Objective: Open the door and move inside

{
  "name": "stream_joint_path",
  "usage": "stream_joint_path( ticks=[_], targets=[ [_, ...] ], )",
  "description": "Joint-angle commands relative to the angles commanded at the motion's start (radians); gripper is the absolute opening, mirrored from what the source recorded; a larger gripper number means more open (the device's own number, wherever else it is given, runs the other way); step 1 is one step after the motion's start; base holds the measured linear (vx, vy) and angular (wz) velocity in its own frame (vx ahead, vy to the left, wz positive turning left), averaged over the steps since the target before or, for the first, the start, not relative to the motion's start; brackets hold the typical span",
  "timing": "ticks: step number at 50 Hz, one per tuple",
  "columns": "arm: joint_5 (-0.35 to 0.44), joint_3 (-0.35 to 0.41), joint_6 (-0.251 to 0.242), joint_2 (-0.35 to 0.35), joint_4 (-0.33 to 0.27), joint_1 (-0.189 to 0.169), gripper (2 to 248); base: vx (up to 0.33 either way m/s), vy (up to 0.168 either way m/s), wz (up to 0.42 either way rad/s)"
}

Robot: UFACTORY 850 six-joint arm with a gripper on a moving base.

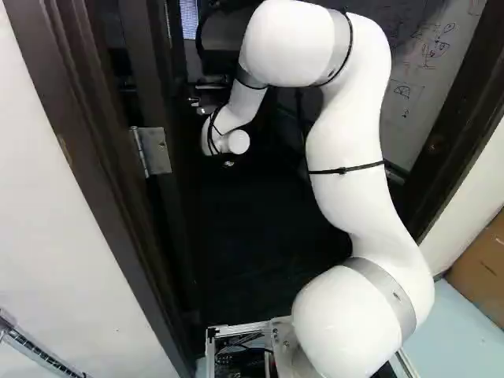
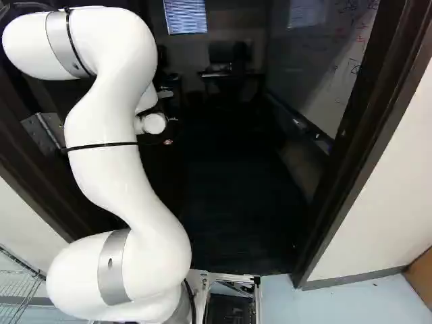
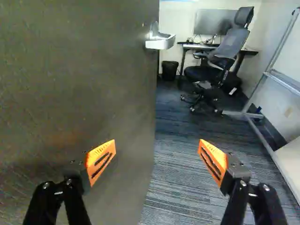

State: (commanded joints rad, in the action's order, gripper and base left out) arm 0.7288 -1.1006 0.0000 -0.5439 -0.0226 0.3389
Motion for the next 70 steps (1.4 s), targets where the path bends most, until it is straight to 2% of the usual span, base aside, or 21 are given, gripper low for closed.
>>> stream_joint_path(
  ticks=[70],
  targets=[
    [0.0,-0.291,0.0,-0.215,0.0,0.135,247,0.0,0.0,0.0]
  ],
)
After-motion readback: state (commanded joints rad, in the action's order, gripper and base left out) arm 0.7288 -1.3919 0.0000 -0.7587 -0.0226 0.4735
